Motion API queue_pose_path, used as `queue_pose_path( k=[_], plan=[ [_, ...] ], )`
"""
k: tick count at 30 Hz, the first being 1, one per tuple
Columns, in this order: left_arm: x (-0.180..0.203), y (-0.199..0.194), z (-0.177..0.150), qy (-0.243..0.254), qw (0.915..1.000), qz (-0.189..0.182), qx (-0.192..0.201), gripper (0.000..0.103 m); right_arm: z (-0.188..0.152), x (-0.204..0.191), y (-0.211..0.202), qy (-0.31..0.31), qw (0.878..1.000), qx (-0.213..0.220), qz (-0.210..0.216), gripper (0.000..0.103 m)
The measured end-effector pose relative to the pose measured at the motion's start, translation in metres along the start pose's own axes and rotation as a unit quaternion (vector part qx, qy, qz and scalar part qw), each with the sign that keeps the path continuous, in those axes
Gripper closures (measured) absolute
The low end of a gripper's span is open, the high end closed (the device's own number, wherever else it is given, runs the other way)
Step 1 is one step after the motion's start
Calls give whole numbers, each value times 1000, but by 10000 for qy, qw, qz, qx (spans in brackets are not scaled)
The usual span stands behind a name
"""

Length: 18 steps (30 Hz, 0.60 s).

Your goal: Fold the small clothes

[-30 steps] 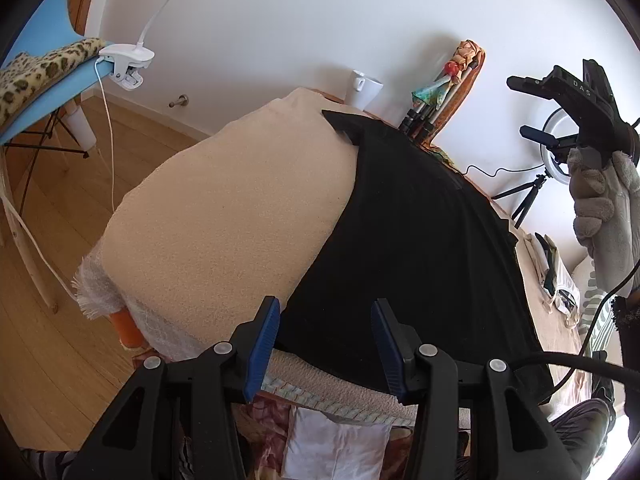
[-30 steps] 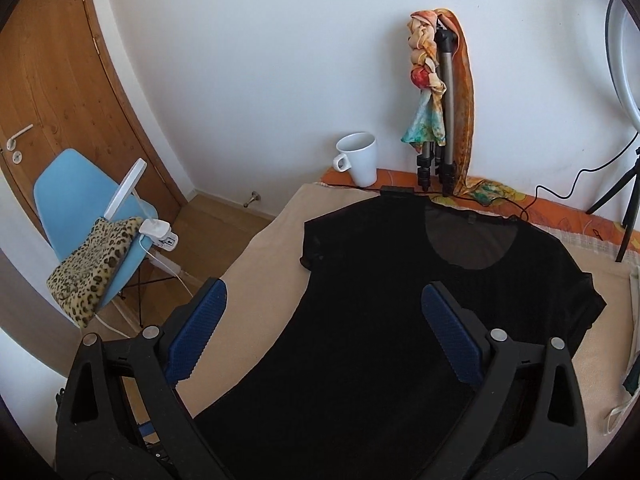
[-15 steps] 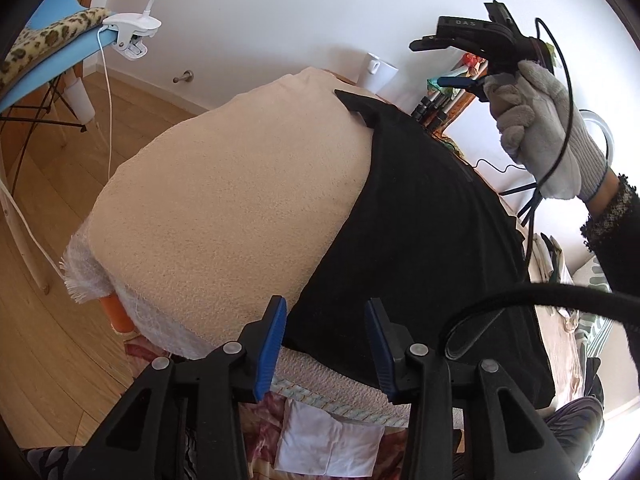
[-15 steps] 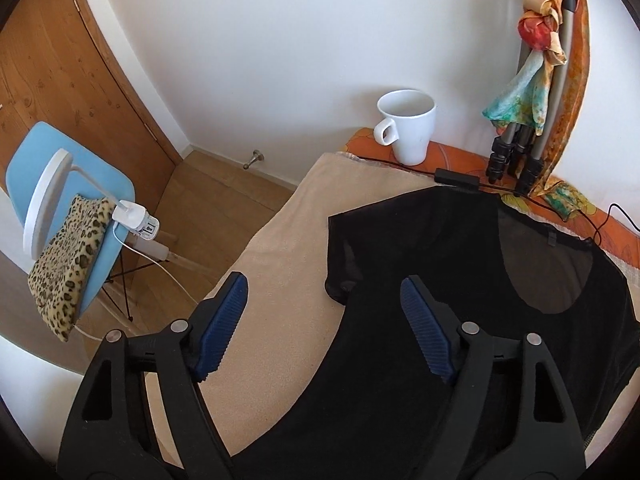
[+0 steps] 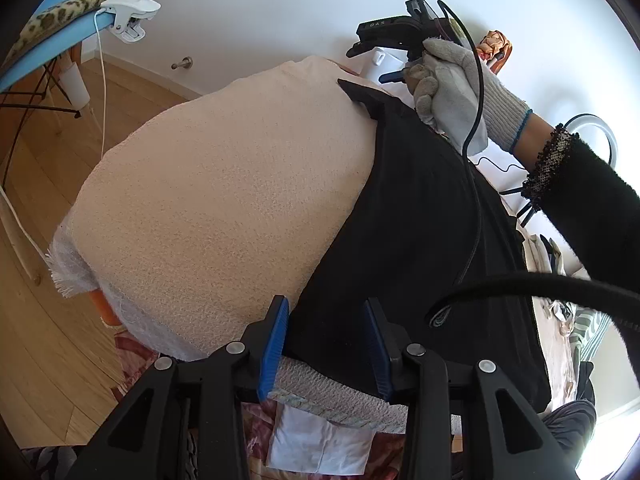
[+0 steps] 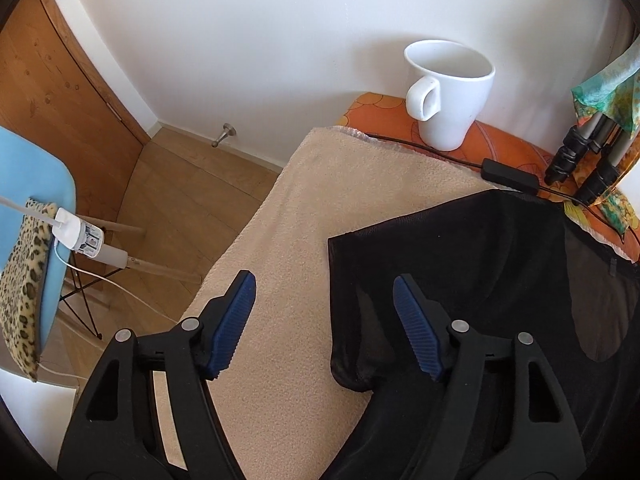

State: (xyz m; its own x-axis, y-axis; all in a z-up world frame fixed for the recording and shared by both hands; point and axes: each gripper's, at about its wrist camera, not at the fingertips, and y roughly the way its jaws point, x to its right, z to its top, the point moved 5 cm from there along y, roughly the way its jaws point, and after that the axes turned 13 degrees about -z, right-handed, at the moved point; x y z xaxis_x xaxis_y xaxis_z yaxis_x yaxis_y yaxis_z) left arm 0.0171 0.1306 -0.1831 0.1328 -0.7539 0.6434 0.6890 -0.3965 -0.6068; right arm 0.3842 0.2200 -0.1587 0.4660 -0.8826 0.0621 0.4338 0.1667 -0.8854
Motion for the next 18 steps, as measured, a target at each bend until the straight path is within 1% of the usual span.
queue_pose_path(
  k=[3, 6, 7, 11, 18],
  plan=[
    [-4, 3, 0, -46, 10000, 56, -22, 66, 6, 0, 18, 33, 9999, -35, -103, 31],
    [-5, 5, 2, -147, 9999, -3, -41, 66, 12, 0, 35, 119, 9998, -129, -115, 34],
    [-5, 6, 2, -145, 9999, -6, -39, 66, 12, 0, 41, 130, 9997, -157, -144, 35],
    [-3, 8, 1, 24, 9999, 137, -83, 68, 18, 0, 63, 109, 9992, -270, -289, 36],
    [-5, 8, 2, 0, 9999, 121, -72, 71, 21, -10, 75, -390, 9968, -290, -635, 37]
  ],
)
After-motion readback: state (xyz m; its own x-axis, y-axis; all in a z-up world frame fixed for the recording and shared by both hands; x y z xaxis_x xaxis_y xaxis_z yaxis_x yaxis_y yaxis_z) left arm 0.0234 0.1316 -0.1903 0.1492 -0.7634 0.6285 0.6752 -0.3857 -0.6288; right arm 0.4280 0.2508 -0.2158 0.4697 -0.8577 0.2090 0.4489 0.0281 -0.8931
